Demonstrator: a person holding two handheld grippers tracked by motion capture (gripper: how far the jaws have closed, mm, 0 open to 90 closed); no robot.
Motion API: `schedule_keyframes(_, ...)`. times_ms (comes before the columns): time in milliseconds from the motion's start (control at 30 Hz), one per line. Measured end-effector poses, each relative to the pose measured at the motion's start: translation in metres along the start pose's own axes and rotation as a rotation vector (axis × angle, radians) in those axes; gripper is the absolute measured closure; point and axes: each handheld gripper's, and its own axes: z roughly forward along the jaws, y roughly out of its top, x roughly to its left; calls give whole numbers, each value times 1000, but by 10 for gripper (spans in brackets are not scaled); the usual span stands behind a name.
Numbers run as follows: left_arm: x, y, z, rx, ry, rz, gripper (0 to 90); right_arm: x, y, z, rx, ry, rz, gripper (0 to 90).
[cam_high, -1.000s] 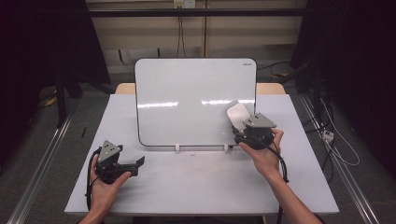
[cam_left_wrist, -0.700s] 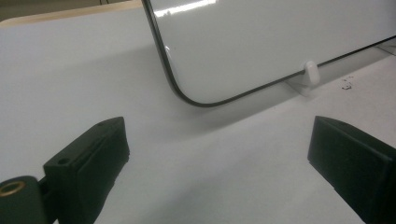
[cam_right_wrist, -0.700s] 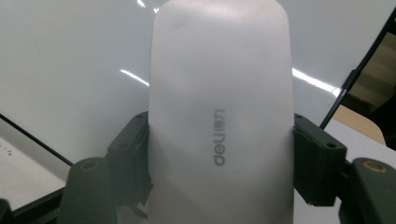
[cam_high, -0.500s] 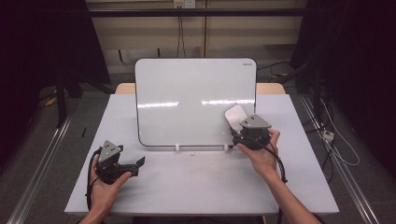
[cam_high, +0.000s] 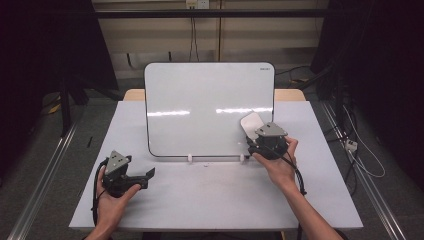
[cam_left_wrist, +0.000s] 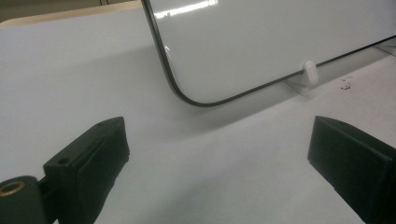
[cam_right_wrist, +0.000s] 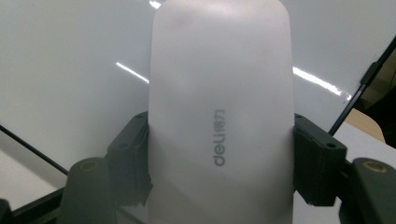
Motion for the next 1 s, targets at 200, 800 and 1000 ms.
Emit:
schedule_keyframes(200, -1, 0, -1, -4, 0, 2, 50, 1, 0, 1, 6, -3, -7, 317)
schedule_keyframes(800, 0, 0, 1, 1, 3, 0, 50, 1, -1, 7, 23, -2, -14, 306)
schedule_keyframes(1000, -3, 0, 4, 10, 1, 4, 50, 0, -2, 6, 26, 14, -1, 301)
